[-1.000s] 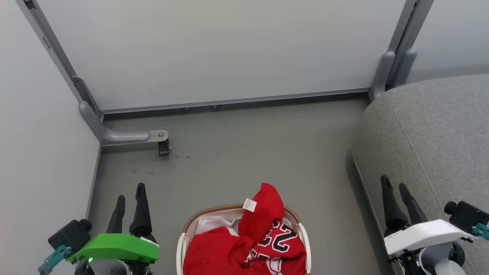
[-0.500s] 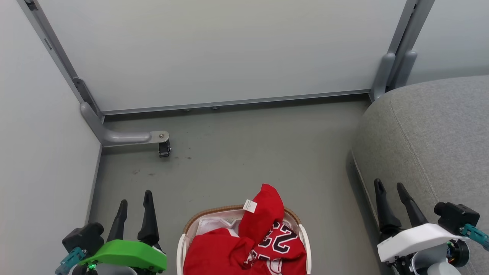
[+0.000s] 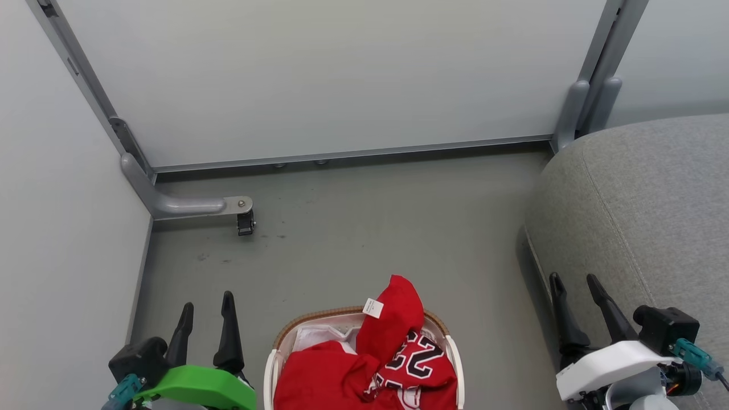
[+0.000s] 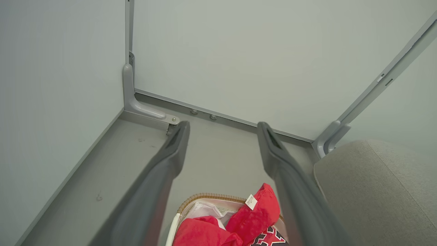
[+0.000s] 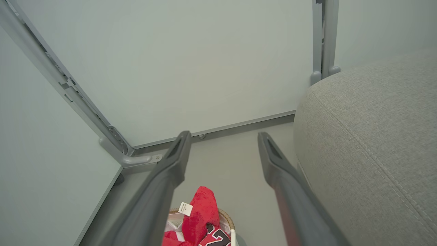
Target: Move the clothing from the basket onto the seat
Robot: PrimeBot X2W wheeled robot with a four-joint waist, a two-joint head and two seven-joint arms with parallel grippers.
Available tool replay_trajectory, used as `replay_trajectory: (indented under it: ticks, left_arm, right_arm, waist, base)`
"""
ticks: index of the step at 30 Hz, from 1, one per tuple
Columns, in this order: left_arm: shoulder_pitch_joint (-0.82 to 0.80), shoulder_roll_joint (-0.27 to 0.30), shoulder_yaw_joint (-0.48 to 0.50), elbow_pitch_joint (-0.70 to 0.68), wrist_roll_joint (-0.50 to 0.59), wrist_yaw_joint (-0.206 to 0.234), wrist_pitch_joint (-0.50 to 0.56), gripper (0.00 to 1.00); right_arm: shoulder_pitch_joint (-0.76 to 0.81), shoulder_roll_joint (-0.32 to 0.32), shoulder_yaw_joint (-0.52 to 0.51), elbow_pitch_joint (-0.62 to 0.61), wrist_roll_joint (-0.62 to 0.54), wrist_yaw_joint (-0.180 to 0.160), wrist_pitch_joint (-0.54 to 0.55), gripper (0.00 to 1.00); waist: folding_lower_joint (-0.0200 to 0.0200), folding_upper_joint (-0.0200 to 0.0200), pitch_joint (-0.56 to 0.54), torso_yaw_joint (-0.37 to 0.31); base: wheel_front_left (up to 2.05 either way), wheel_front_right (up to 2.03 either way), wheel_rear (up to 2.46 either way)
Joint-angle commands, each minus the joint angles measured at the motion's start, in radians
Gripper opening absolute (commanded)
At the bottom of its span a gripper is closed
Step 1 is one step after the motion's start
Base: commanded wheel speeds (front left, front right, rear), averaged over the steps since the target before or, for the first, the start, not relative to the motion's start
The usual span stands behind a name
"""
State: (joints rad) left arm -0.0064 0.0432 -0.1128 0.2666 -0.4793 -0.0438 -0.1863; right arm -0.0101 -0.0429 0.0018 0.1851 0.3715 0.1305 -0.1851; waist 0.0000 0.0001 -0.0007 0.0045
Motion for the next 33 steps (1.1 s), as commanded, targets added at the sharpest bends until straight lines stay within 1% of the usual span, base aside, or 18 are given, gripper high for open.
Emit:
replay_trajectory:
  ticks: [1,13,33]
  left_arm:
    - [0.006,0.007,-0.004,-0.001,0.027,0.005,-0.009,1.00]
    - [0.009,0.008,-0.010,0.016,0.094,0.017,-0.033,1.00]
    - [0.017,0.010,-0.034,0.040,0.221,0.024,-0.072,1.00]
  right_arm:
    - [0.007,-0.006,0.001,-0.007,-0.029,0.000,-0.010,1.00]
    - [0.009,-0.008,0.006,-0.008,-0.129,0.000,-0.035,1.00]
    - [0.018,-0.010,0.017,-0.011,-0.279,0.000,-0.073,1.00]
  waist:
    - [0.0000,-0.0001,0.000,0.000]
    - [0.0000,-0.0001,0.001,0.002]
    - [0.0000,-0.0001,-0.001,0.002]
  base:
    - [0.00,0.00,0.00]
    - [0.00,0.00,0.00]
    - [0.00,0.00,0.00]
